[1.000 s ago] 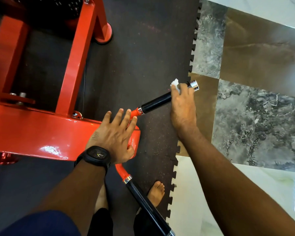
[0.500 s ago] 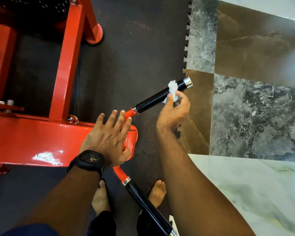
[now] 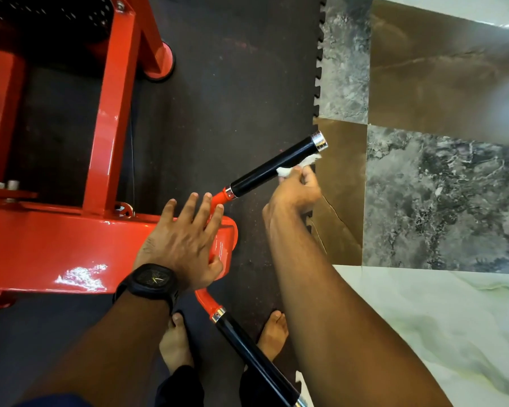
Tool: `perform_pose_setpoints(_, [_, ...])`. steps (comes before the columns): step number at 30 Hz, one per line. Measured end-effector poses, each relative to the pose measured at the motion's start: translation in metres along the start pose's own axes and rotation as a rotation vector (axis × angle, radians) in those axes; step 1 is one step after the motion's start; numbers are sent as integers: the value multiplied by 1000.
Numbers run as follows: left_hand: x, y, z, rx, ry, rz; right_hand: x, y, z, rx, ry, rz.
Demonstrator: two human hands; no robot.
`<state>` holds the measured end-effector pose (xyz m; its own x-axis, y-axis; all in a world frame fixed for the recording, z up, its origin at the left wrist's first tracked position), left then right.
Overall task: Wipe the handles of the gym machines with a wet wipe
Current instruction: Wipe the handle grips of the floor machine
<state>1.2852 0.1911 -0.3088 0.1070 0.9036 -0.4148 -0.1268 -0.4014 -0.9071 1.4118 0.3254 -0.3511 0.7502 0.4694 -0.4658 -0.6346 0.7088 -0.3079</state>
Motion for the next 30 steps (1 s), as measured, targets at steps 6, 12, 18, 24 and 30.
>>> perform_pose_setpoints(6, [-1,-4,0,15,2,8,-3,-7,-10,-197,17,126])
perform_pose_setpoints(12, [0,-4,-2,22,8,10,-17,-21,-17,-492,-553,203])
perform_pose_setpoints(18, [0,-1,-1,18,0,11,16,-27,-20,-946,-1685,658])
perform_pose_setpoints(24, [0,-2,0,11,-5,-3,29,-36,-15,-880,-1556,720])
perform_pose_setpoints(30, [0,0,-1,16,4,-12,0,-30,-40,-751,-1289,611])
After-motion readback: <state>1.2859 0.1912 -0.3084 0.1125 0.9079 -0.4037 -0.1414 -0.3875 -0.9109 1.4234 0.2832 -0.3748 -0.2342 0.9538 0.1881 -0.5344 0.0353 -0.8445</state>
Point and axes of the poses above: each hand's wrist, its own x-axis towards the middle knuckle, its own y-axis out of the palm, z = x × y, the point moved 1 cm from there along x, towards the middle knuckle, and after that the axes turned 9 degrees about -z, right-handed, at the moved point
